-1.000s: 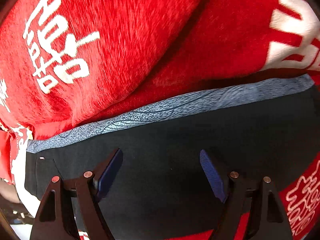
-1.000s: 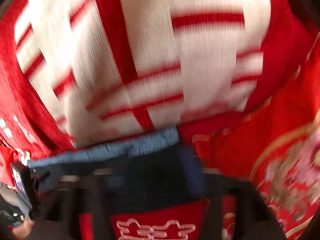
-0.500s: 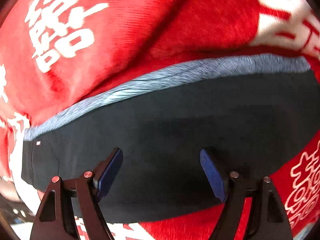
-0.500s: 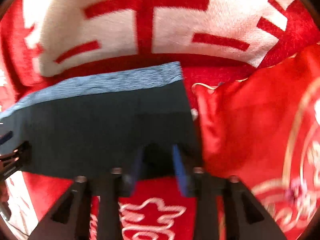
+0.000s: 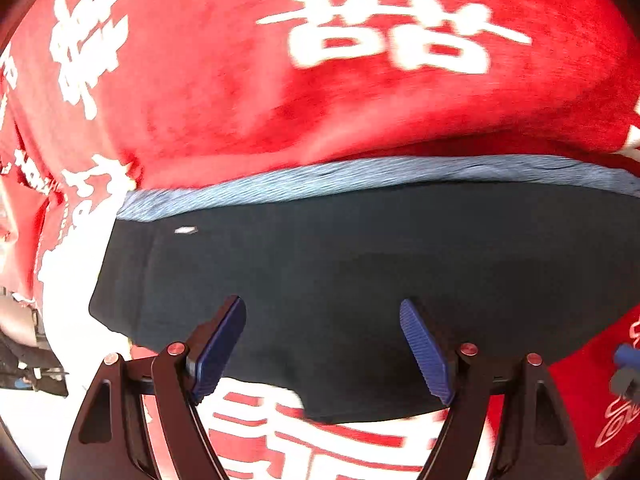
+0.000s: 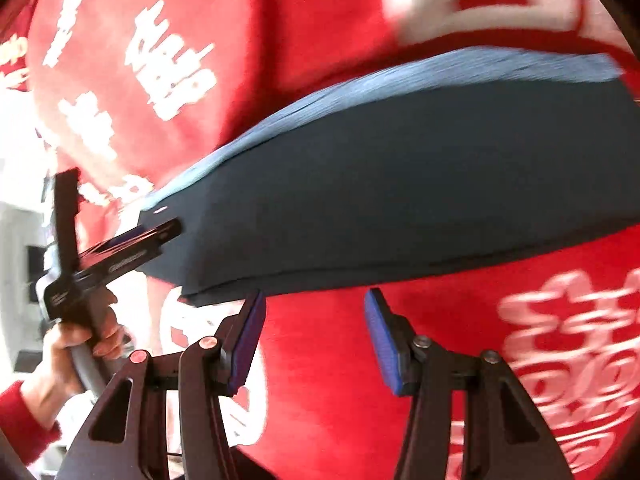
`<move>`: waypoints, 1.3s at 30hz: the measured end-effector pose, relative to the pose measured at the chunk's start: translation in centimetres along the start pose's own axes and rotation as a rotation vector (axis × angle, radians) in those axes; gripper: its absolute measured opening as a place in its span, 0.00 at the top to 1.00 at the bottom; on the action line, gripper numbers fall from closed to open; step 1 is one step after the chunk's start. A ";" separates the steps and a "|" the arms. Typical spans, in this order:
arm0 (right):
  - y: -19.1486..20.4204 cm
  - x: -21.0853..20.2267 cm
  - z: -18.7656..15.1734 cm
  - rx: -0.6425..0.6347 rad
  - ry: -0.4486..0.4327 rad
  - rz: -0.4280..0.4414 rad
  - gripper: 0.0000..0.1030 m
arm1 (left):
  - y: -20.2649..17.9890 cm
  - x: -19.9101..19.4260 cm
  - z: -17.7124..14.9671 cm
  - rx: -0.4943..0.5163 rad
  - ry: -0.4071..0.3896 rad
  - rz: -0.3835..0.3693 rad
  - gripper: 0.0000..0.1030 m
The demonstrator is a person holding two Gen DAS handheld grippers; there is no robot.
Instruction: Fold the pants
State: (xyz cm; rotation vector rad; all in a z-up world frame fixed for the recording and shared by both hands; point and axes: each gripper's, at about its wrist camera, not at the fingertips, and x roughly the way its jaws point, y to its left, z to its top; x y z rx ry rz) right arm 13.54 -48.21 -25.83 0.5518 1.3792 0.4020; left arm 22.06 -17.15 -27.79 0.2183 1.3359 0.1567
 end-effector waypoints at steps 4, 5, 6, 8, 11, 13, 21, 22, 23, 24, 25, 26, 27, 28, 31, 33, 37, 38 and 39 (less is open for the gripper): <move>3.9 4.3 -1.2 0.006 0.032 0.091 0.46 | 4.7 1.8 -2.1 0.003 0.007 0.013 0.22; 4.7 5.5 -1.5 0.011 0.037 0.104 0.46 | 5.7 2.5 -2.5 0.006 0.010 0.010 0.22; 5.6 6.9 -1.8 0.022 0.042 0.121 0.46 | 5.3 3.1 -2.2 0.010 0.013 0.007 0.22; 6.6 8.2 -2.2 0.045 0.042 0.141 0.46 | 6.3 4.2 -2.6 0.022 0.017 0.004 0.22; 7.2 10.3 -3.0 0.090 0.051 0.155 0.46 | 7.3 5.1 -3.0 0.031 0.020 -0.013 0.22; 7.8 11.0 -3.5 0.111 0.043 0.166 0.46 | 7.9 5.7 -3.3 0.028 0.020 -0.040 0.22; 8.8 14.2 -2.4 0.256 -0.015 0.192 0.62 | 6.1 7.6 -3.5 0.080 0.044 -0.117 0.22; 8.6 14.2 -2.3 0.263 -0.006 0.176 0.76 | 5.7 7.6 -3.6 0.095 0.054 -0.126 0.22; 8.8 14.1 -2.1 0.260 -0.002 0.143 0.91 | 5.2 7.3 -3.9 0.108 0.055 -0.135 0.22; 9.0 13.7 -2.2 0.254 -0.008 0.137 0.91 | 5.1 7.0 -4.2 0.118 0.049 -0.141 0.22; 9.7 13.3 -2.3 0.235 -0.016 0.118 0.91 | 4.9 6.5 -4.7 0.133 0.036 -0.148 0.22; 10.3 12.7 -2.6 0.203 -0.023 0.088 0.92 | 4.8 6.3 -5.1 0.141 0.029 -0.146 0.22; 10.9 12.5 -3.1 0.164 -0.031 0.051 0.93 | 4.8 6.3 -5.5 0.146 0.026 -0.142 0.22; 11.2 12.5 -3.7 0.142 -0.030 0.016 0.93 | 4.8 6.6 -5.9 0.143 0.030 -0.138 0.22; 10.2 14.0 -4.4 0.168 -0.006 -0.007 0.94 | 5.0 7.4 -6.3 0.109 0.019 -0.141 0.21; 9.9 13.9 -4.6 0.165 -0.009 0.009 0.94 | 5.2 7.4 -6.2 0.129 0.011 -0.133 0.21; 10.2 13.2 -5.3 0.139 0.102 -0.060 0.92 | 5.6 5.6 -5.9 0.134 0.026 -0.123 0.21; 10.1 12.0 -5.1 0.120 0.095 -0.068 0.92 | 6.0 4.9 -5.3 0.115 0.008 -0.130 0.21; 10.2 10.5 -4.4 0.091 0.065 -0.085 0.92 | 6.4 4.4 -4.4 0.100 -0.014 -0.131 0.21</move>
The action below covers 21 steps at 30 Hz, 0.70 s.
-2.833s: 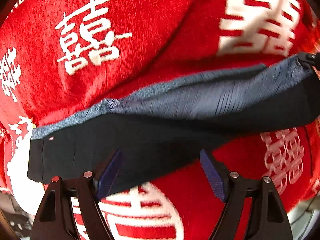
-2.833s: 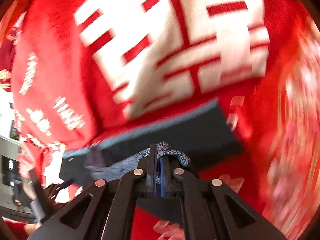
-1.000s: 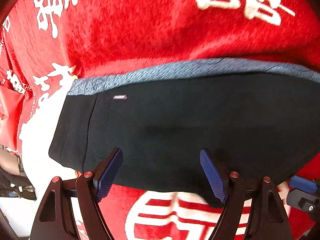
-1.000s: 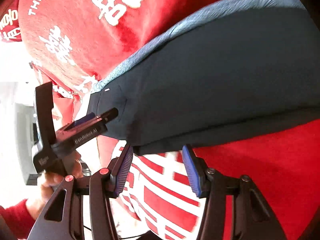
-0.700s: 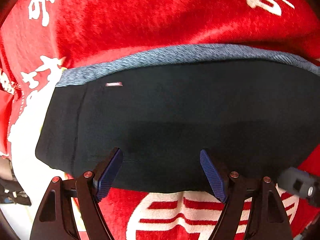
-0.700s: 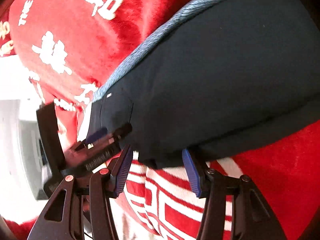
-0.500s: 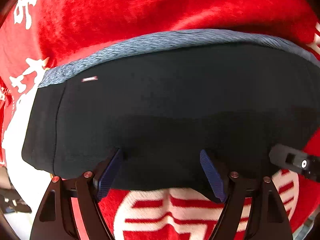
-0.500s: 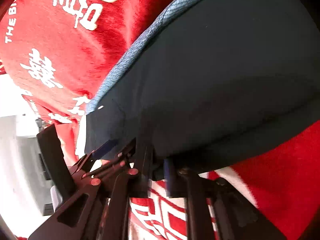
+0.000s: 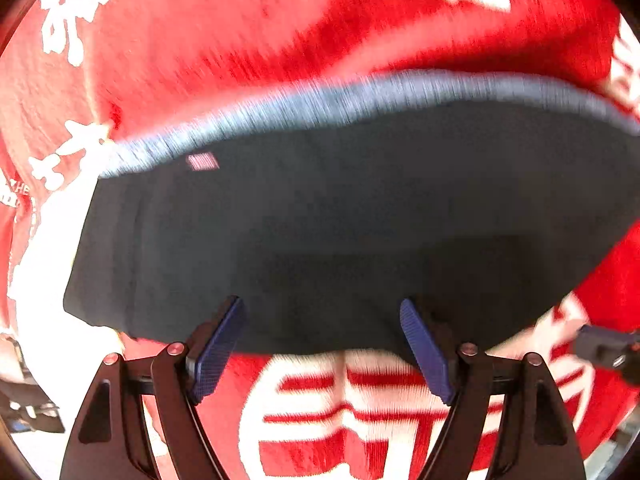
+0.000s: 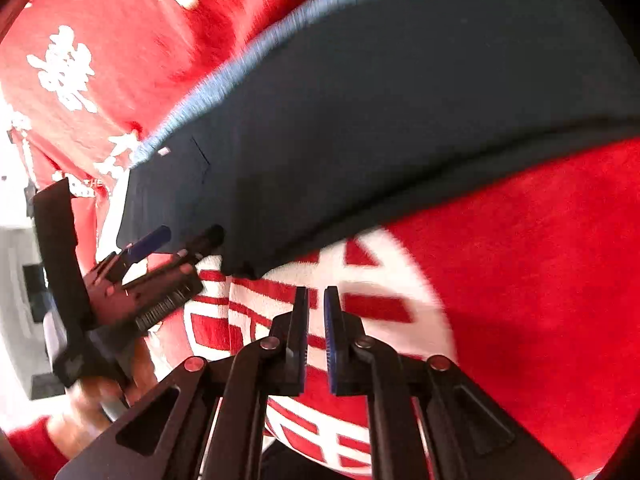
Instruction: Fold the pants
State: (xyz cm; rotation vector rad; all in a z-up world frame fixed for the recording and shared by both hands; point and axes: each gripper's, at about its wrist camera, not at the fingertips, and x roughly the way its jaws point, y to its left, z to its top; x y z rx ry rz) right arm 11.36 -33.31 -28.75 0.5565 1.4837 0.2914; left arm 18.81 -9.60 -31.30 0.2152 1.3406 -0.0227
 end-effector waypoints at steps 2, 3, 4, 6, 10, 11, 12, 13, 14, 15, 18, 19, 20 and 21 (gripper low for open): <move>0.2 -2.2 2.1 -0.050 -0.066 -0.052 0.92 | 0.4 -0.4 2.6 -0.026 -0.041 -0.004 0.21; 0.1 -3.2 4.2 -0.078 -0.101 -0.085 0.89 | 0.4 -0.3 3.7 -0.035 -0.050 -0.007 0.21; 0.1 -3.4 5.6 -0.097 -0.115 -0.102 0.84 | 0.1 0.1 5.1 -0.043 -0.055 -0.009 0.21; 0.2 -3.1 10.0 -0.155 -0.153 -0.190 0.49 | -0.8 1.5 7.5 -0.052 -0.062 -0.015 0.21; -0.6 -1.3 15.9 -0.244 -0.158 -0.353 0.44 | -2.1 5.4 10.5 -0.071 0.000 -0.007 0.21; -1.0 -0.7 16.8 -0.252 -0.148 -0.400 0.44 | -2.1 6.3 10.5 -0.079 0.016 -0.008 0.21; -2.1 0.1 17.9 -0.254 -0.129 -0.457 0.46 | -1.9 6.5 10.4 -0.094 -0.005 -0.005 0.20; -2.8 0.6 18.3 -0.258 -0.119 -0.467 0.48 | -1.8 6.4 10.3 -0.105 -0.025 0.007 0.16; -3.0 0.6 18.6 -0.269 -0.133 -0.456 0.48 | -1.9 6.3 10.1 -0.106 -0.035 0.018 0.16; -2.8 0.4 18.7 -0.306 -0.153 -0.476 0.48 | -1.8 6.2 9.9 -0.108 -0.040 0.016 0.16; -2.6 0.7 18.9 -0.356 -0.152 -0.512 0.47 | -1.5 6.1 9.8 -0.110 -0.033 0.014 0.16; -2.8 0.6 19.1 -0.353 -0.149 -0.503 0.47 | -1.5 6.1 9.9 -0.104 -0.026 0.017 0.15; -3.1 0.3 19.3 -0.345 -0.146 -0.497 0.47 | -1.6 5.8 10.2 -0.098 -0.016 0.025 0.15; -4.1 -0.7 19.3 -0.337 -0.143 -0.501 0.47 | -1.7 5.7 10.5 -0.095 -0.003 0.038 0.16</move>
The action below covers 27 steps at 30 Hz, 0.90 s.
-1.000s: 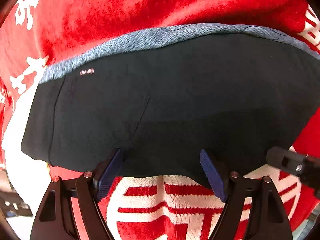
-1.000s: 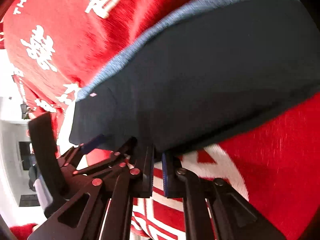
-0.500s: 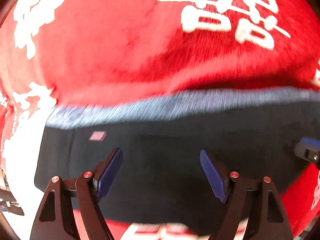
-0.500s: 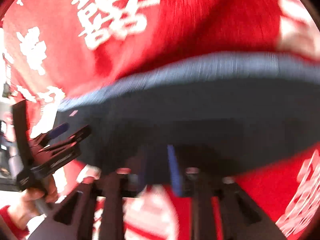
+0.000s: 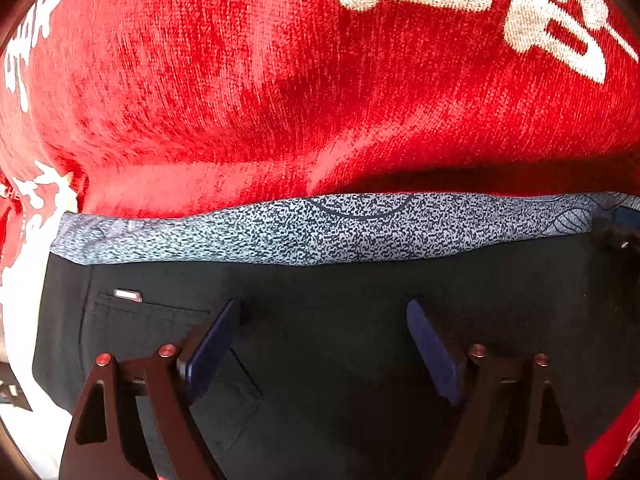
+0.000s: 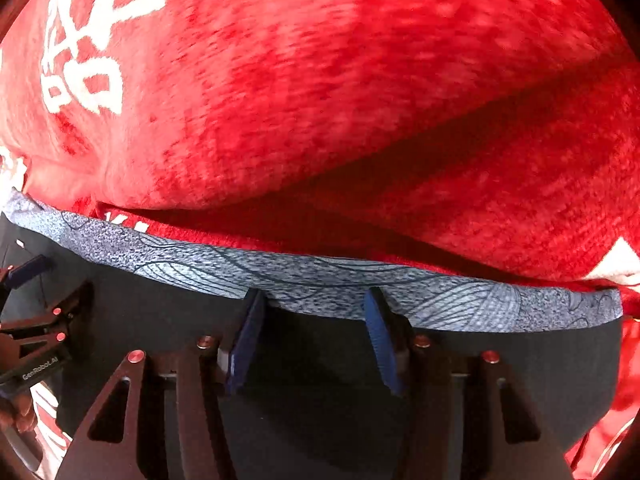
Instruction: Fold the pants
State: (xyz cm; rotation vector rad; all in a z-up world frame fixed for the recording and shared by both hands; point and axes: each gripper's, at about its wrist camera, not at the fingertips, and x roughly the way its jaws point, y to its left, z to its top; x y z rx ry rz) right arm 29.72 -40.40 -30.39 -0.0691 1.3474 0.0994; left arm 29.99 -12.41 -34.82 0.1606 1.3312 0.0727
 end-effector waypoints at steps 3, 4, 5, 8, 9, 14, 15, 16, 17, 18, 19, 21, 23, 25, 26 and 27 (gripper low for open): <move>-1.4 -0.8 0.0 0.007 0.010 -0.034 0.45 | -1.9 -2.1 0.3 0.003 0.029 0.014 0.16; -2.5 -1.3 -0.3 0.014 0.007 -0.038 0.45 | -2.3 -2.7 0.2 0.004 0.034 0.015 0.16; -3.8 -2.1 -0.8 0.026 0.002 -0.036 0.45 | -2.8 -3.2 -0.1 0.006 0.036 0.018 0.16; -6.1 -3.5 -2.0 0.068 0.003 -0.045 0.41 | -5.0 -5.3 -1.6 0.018 0.040 0.009 0.16; -7.1 -4.1 -2.9 0.077 0.011 -0.054 0.41 | -5.7 -5.7 -1.9 0.023 0.042 0.007 0.16; -10.3 -5.5 -6.4 0.096 0.042 -0.078 0.41 | -8.8 -6.9 -3.1 0.050 0.052 -0.001 0.16; -10.9 -5.5 -7.1 0.100 0.050 -0.083 0.41 | -9.4 -7.1 -3.7 0.052 0.053 -0.002 0.16; -11.6 -5.4 -7.6 0.102 0.059 -0.089 0.41 | -9.9 -7.3 -3.8 0.057 0.054 0.001 0.16; -12.5 -5.2 -8.6 0.104 0.069 -0.093 0.40 | -10.4 -7.5 -4.0 0.061 0.054 0.004 0.16; -13.1 -4.8 -9.1 0.107 0.080 -0.095 0.40 | -11.0 -7.7 -4.1 0.065 0.055 0.007 0.16; -13.7 -4.4 -9.5 0.111 0.088 -0.088 0.39 | -11.4 -7.8 -4.2 0.066 0.057 0.007 0.16; -14.2 -3.9 -9.7 0.114 0.082 -0.074 0.35 | -12.1 -8.1 -4.4 0.068 0.059 0.009 0.16; -15.0 -3.9 -9.6 0.106 0.075 -0.070 0.33 | -13.1 -8.7 -4.6 0.072 0.058 0.014 0.16; -14.8 -4.1 -9.8 0.105 0.074 -0.064 0.33 | -13.9 -9.2 -4.7 0.077 0.057 0.019 0.16; -15.0 -4.3 -10.3 0.106 0.072 -0.060 0.33 | -14.3 -9.4 -4.7 0.078 0.057 0.019 0.16; -15.4 -4.8 -10.6 0.107 0.072 -0.052 0.33 | -14.8 -9.8 -4.8 0.078 0.056 0.019 0.16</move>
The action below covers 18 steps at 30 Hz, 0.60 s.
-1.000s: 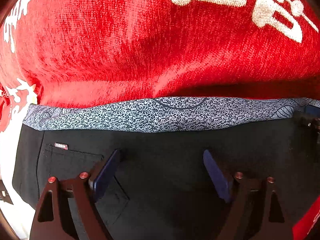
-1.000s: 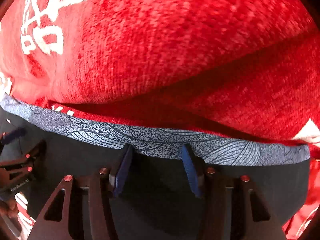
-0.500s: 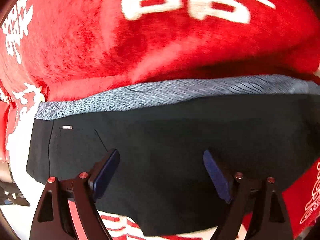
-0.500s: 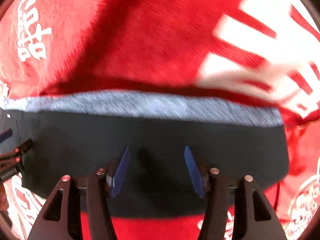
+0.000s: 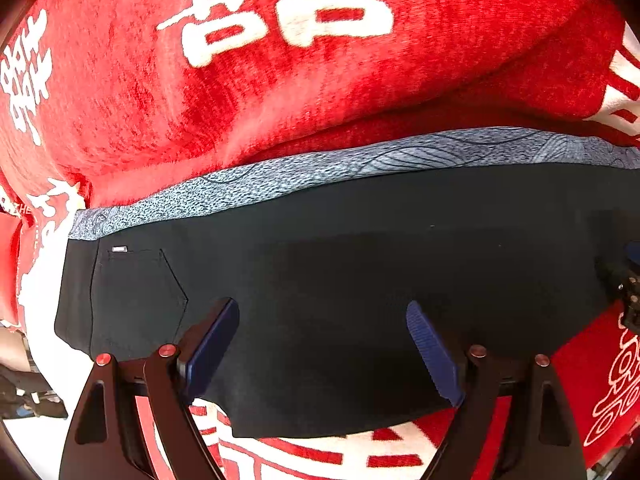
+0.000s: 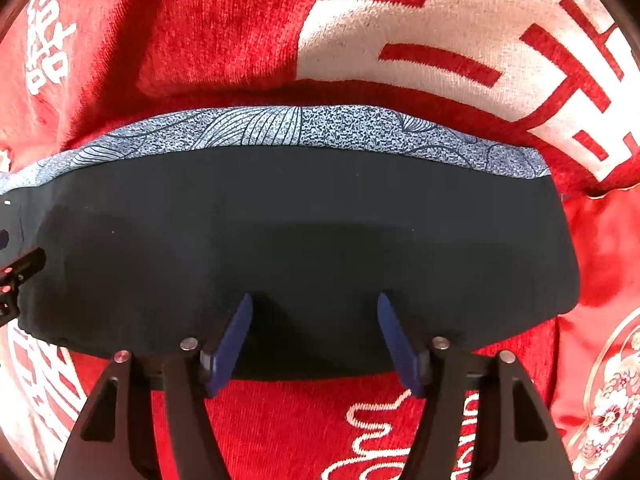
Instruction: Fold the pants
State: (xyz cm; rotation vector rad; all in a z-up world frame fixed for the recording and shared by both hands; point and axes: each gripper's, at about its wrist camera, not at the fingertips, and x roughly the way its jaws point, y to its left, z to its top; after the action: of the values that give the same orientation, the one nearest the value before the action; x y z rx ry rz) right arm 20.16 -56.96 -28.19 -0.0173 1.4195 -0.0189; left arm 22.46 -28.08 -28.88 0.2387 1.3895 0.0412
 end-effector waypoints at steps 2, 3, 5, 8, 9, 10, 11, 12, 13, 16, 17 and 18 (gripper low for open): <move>-0.3 -0.5 0.0 0.002 0.000 0.014 0.33 | -0.7 -0.4 0.0 0.003 0.000 -0.004 0.16; -0.6 -0.6 0.4 0.002 0.000 0.019 0.33 | -1.2 -0.8 0.2 0.007 -0.001 -0.004 0.16; -1.5 -1.1 0.2 0.000 -0.004 0.024 0.33 | -2.0 -1.3 0.3 0.014 -0.006 -0.006 0.16; -2.1 -1.9 -0.3 0.001 -0.010 0.039 0.30 | -3.6 -2.1 0.4 0.025 -0.009 -0.011 0.16; -2.7 -2.2 -0.4 0.006 -0.011 0.050 0.27 | -3.7 -2.2 0.5 0.028 -0.010 -0.012 0.16; -2.1 -2.6 -0.8 0.011 -0.015 0.056 0.27 | -4.4 -2.5 0.5 0.031 -0.011 -0.011 0.16; -2.3 -2.8 -1.0 0.015 -0.018 0.061 0.27 | -4.9 -2.7 0.5 0.034 -0.011 -0.011 0.16; -2.6 -3.1 -1.3 0.019 -0.021 0.065 0.27 | -5.1 -2.7 0.6 0.036 -0.010 -0.014 0.16; -2.6 -3.8 -1.6 0.020 -0.022 0.065 0.27 | -5.6 -2.9 0.6 0.038 -0.009 -0.018 0.16; -3.5 -4.3 -1.8 0.023 -0.027 0.068 0.27 | -7.2 -3.7 0.6 0.050 -0.011 -0.022 0.16; -3.2 -4.4 -1.7 0.023 -0.028 0.067 0.27 | -7.7 -3.9 0.5 0.055 -0.012 -0.022 0.16; -2.8 -4.8 -2.0 0.023 -0.030 0.066 0.27 | -8.2 -4.2 0.5 0.058 -0.011 -0.023 0.16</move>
State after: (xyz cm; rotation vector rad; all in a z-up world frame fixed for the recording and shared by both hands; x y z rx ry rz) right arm 17.43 -59.65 -23.73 0.0481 1.3894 0.0195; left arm 21.30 -36.83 -26.31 0.2710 1.3832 -0.0201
